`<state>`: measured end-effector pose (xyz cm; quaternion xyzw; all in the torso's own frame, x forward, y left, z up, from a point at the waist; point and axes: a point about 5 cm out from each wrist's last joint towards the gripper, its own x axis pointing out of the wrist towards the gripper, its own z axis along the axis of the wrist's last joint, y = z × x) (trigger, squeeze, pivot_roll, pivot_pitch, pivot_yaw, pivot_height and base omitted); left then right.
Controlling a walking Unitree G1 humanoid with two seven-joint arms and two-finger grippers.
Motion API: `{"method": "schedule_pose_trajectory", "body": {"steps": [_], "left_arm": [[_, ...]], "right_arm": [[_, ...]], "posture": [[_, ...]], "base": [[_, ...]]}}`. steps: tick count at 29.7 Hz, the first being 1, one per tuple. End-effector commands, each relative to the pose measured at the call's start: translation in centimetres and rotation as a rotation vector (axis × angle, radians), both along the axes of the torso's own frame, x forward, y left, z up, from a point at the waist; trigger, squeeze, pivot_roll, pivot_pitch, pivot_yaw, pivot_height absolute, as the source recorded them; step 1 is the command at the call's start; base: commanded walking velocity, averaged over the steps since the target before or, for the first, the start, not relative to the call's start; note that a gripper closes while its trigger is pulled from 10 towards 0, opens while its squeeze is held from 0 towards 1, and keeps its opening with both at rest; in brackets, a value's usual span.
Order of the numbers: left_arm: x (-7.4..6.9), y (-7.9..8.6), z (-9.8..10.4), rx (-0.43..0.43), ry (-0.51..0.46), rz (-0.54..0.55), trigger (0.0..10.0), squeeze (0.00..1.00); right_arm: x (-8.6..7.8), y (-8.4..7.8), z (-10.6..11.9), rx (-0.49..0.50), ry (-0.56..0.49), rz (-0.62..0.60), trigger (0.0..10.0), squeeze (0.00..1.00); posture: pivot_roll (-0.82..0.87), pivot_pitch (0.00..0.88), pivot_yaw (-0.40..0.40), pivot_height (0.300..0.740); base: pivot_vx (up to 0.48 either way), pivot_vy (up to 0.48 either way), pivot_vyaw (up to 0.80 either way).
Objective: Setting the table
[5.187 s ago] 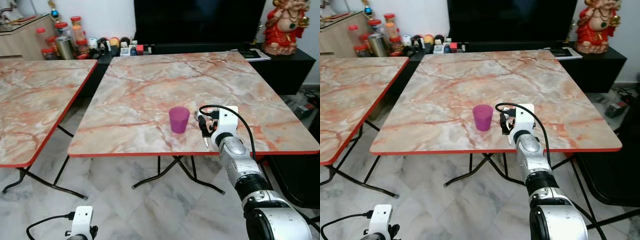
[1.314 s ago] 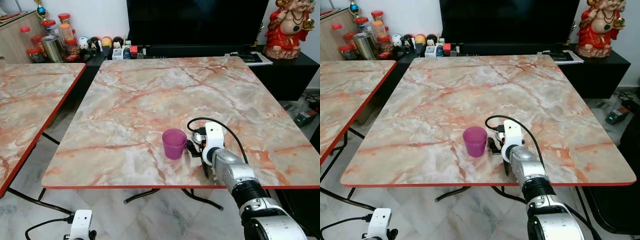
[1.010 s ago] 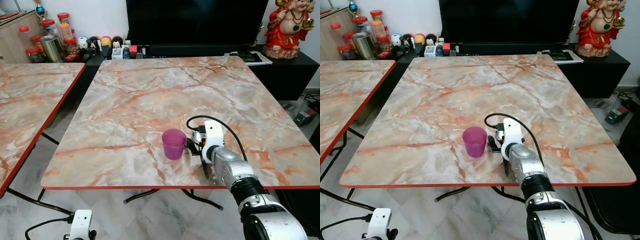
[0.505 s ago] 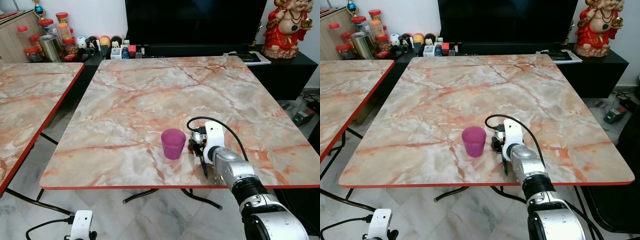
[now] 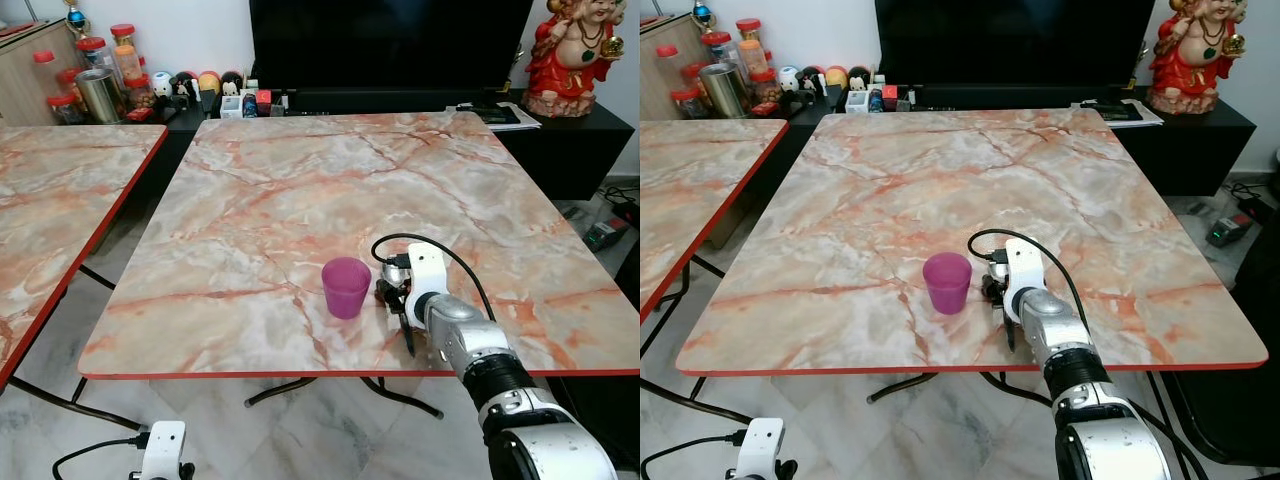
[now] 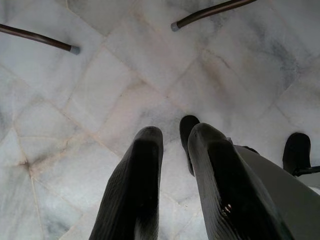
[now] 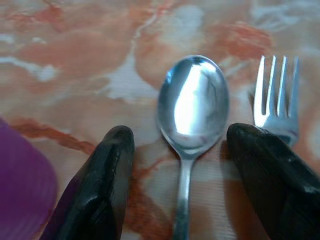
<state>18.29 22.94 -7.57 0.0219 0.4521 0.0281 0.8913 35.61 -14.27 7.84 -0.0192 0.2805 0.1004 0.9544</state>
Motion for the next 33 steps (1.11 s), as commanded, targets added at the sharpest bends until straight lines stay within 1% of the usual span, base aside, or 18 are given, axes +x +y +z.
{"method": "schedule_pose_trajectory", "body": {"steps": [1, 4, 5, 6, 7, 8, 9, 11, 12, 18, 19, 20, 21, 33], "left_arm": [[0.0, -0.1, -0.1, -0.005, 0.010, 0.010, 10.0, 0.00], [-0.2, -0.1, -0.1, -0.008, 0.012, 0.013, 10.0, 0.00], [-0.3, 0.0, -0.2, -0.008, 0.012, 0.016, 10.0, 0.00], [-0.3, 0.0, -0.2, -0.008, 0.012, 0.016, 10.0, 0.00], [-0.4, 0.2, -0.1, -0.009, 0.012, 0.018, 10.0, 0.00], [-0.4, 0.3, -0.1, -0.008, 0.012, 0.021, 10.0, 0.00], [-0.4, 0.4, -0.1, -0.008, 0.012, 0.021, 10.0, 0.00], [-0.5, 0.6, -0.1, -0.007, 0.012, 0.023, 10.0, 0.00], [-0.5, 0.7, -0.1, -0.007, 0.013, 0.025, 10.0, 0.00], [-0.6, 0.8, -0.1, -0.006, 0.015, 0.025, 10.0, 0.00], [-0.6, 0.8, -0.1, -0.007, 0.016, 0.025, 10.0, 0.00], [-0.6, 0.8, -0.1, -0.007, 0.016, 0.025, 10.0, 0.00], [-0.6, 0.8, -0.1, -0.008, 0.018, 0.024, 10.0, 0.00], [-0.7, 0.3, -0.3, -0.012, 0.020, 0.019, 10.0, 0.00]], "right_arm": [[-0.1, 0.2, 0.1, -0.007, -0.003, 0.013, 10.0, 0.00], [-0.3, 0.3, -0.1, -0.005, 0.003, 0.018, 10.0, 0.00], [-0.3, 0.3, -0.2, -0.004, 0.008, 0.019, 5.0, 0.00], [-0.3, 0.3, -0.2, -0.004, 0.008, 0.019, 5.0, 0.00], [-0.4, 0.3, -0.2, -0.004, 0.012, 0.020, 4.7, 0.00], [-0.4, 0.3, -0.2, -0.008, 0.014, 0.019, 6.9, 0.00], [-0.4, 0.2, -0.2, -0.009, 0.015, 0.019, 8.5, 0.00], [-0.5, 0.1, -0.3, -0.015, 0.018, 0.016, 8.6, 0.00], [-0.5, -0.1, -0.4, -0.021, 0.021, 0.009, 9.9, 0.00], [-0.6, -0.3, -0.4, -0.027, 0.023, 0.005, 10.0, 0.00], [-0.7, -0.3, -0.4, -0.027, 0.023, 0.004, 7.2, 0.00], [-0.7, -0.3, -0.4, -0.027, 0.023, 0.004, 7.2, 0.00], [-0.7, -0.4, -0.4, -0.029, 0.023, 0.003, 0.0, 0.00], [-1.1, -0.2, -0.7, -0.031, 0.032, 0.018, 0.0, 0.00]], "posture": [[-0.05, 0.000, -0.007, 0.740], [-0.05, 0.000, -0.007, 0.740], [-0.05, 0.000, -0.010, 0.740], [-0.05, 0.000, -0.010, 0.740], [-0.05, 0.000, -0.010, 0.740], [-0.05, 0.000, -0.010, 0.740], [-0.05, 0.000, -0.011, 0.740], [-0.05, 0.000, -0.011, 0.740], [-0.05, 0.000, -0.011, 0.740], [-0.05, 0.000, -0.012, 0.740], [-0.05, 0.000, -0.012, 0.740], [-0.05, 0.000, -0.012, 0.740], [-0.05, 0.000, -0.011, 0.740], [-0.05, 0.000, -0.008, 0.740]], "base": [[0.000, 0.000, 0.00], [0.000, 0.000, 0.00], [0.000, 0.000, 0.00], [0.000, 0.000, 0.00], [0.000, 0.000, 0.00], [0.000, 0.000, 0.00], [0.000, 0.000, 0.00], [0.000, 0.000, 0.00], [0.000, 0.000, 0.00], [0.000, 0.000, 0.00], [0.000, 0.000, 0.00], [0.000, 0.000, 0.00], [0.000, 0.000, 0.00], [0.000, 0.000, 0.00]]}}
